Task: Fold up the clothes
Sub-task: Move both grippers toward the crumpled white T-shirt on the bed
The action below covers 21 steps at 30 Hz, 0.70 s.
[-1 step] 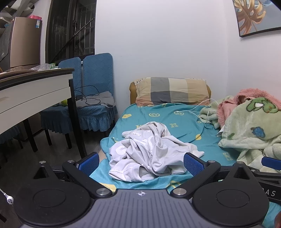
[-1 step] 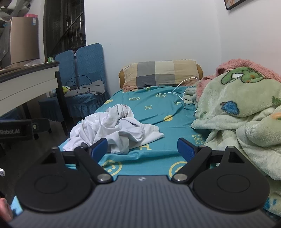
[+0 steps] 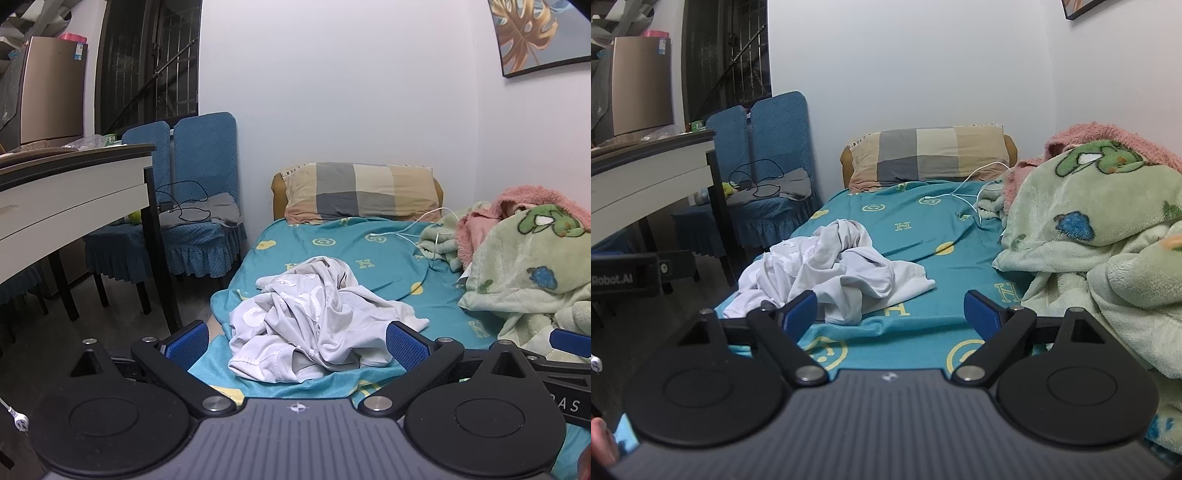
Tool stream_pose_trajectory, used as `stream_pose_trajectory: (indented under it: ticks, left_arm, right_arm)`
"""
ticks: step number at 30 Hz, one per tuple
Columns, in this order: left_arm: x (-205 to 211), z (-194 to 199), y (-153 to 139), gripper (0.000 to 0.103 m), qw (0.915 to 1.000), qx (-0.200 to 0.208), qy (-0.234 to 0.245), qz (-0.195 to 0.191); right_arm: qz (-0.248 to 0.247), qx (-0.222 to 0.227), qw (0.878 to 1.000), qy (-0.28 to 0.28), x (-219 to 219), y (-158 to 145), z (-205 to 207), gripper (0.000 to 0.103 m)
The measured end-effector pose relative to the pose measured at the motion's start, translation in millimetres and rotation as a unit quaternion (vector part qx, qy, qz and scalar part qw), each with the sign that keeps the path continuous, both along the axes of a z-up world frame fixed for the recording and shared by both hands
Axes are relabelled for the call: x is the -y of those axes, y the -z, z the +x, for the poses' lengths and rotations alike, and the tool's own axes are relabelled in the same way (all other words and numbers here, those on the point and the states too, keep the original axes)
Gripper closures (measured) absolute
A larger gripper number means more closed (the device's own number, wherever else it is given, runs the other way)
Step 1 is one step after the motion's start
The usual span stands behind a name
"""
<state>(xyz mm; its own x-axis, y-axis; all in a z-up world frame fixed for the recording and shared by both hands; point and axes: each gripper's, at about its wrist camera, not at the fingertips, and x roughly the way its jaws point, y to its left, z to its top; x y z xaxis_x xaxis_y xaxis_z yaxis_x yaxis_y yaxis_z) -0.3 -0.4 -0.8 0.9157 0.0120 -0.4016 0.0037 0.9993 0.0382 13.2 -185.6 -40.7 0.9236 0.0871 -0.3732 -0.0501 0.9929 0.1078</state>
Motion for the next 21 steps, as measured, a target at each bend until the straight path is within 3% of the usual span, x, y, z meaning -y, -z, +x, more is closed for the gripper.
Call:
stream_pose_trajectory:
  ticks: [8, 17, 21]
  left_arm:
    - [2, -1, 4, 0.0, 0.9998, 0.001, 0.008, 0.015]
    - [14, 11, 24, 0.0, 0.9996, -0.026, 0.008, 0.009]
    - [14, 10, 24, 0.0, 0.9999, -0.016, 0.005, 0.004]
  right_arm:
    - [0.001, -0.001, 1.0, 0.003, 2, -2, -2, 0.015]
    - [0.013, 0.014, 1.0, 0.011, 10, -7, -4, 0.015]
    - [0.023, 0.015, 0.999, 0.018, 17, -10, -6, 0.015]
